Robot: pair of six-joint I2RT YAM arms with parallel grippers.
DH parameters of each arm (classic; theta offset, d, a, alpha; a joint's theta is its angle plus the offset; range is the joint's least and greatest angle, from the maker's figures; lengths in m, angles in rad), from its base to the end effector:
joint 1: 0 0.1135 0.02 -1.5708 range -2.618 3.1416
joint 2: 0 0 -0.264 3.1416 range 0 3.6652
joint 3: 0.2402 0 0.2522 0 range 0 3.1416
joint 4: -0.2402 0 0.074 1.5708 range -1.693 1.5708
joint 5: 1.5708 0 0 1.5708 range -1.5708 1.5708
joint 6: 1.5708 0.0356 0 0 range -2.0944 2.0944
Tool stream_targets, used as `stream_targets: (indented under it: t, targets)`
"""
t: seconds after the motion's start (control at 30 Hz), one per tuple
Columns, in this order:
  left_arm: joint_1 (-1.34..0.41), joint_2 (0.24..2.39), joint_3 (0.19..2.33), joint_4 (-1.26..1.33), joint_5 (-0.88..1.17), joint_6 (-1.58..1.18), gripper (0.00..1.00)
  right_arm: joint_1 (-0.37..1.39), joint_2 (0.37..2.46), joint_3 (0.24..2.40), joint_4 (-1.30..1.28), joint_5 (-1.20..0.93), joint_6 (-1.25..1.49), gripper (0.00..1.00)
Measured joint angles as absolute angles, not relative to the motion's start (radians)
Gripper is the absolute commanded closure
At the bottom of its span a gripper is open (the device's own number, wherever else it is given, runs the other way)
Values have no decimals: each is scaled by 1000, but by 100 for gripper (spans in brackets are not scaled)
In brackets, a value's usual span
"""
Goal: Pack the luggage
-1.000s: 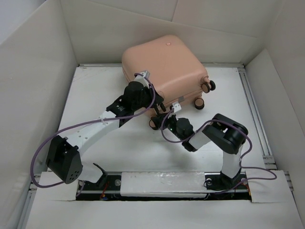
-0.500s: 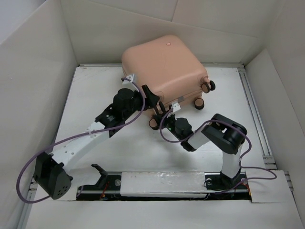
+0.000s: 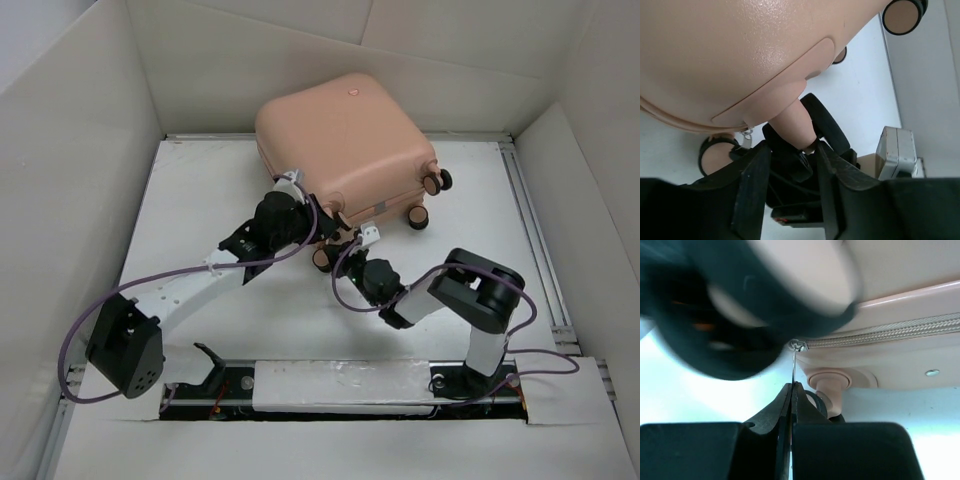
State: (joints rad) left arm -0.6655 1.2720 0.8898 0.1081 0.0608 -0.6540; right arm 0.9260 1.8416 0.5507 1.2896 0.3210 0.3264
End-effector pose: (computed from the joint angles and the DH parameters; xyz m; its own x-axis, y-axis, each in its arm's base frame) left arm 0.2326 -0.1853 0.3005 -0.5719 -0.3230 -0.7540 0.3961 0.6962 -0.5987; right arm 0.2036 0.2520 0.1489 -0.1831 0.2627 -0.9473 -0.5385 0.7794 0.3202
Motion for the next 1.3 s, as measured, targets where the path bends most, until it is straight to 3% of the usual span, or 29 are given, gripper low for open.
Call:
stream_targets:
  t: [0.17,0.77,0.8,0.83,0.87,0.9,0.93,0.97,1.07,1.23,1.3]
  targets:
    - [-657,1312,904,112,134,-683,81,980,1856,580,1279,435,296,100]
    - [-646,1351,995,-8,150,-715,84,1024,2012,776,1297,483,322,100]
    - [-646,1351,996,-12,147,-716,80,1024,2015,778,1300,483,323,97]
    - [-646,1351,997,-15,145,-716,77,1024,2016,778,1302,483,325,86]
    - [-646,1351,998,-17,144,-717,62,1026,2015,777,1308,477,331,52]
    - [-646,1350,999,-19,143,-711,62,1029,2012,775,1310,476,340,41]
    - [-649,1345,1000,-21,154,-710,54,1037,1998,752,1326,449,354,35]
    - [-655,1333,1000,-29,152,-702,39,1047,1967,712,1335,437,368,33]
    - [-653,1257,999,-29,164,-700,32,1089,1839,534,1341,382,371,29]
    - [-620,1014,959,4,64,-669,56,1146,1586,364,1267,360,369,22]
    - [-615,925,884,39,19,-654,59,1159,1416,376,1151,382,367,20]
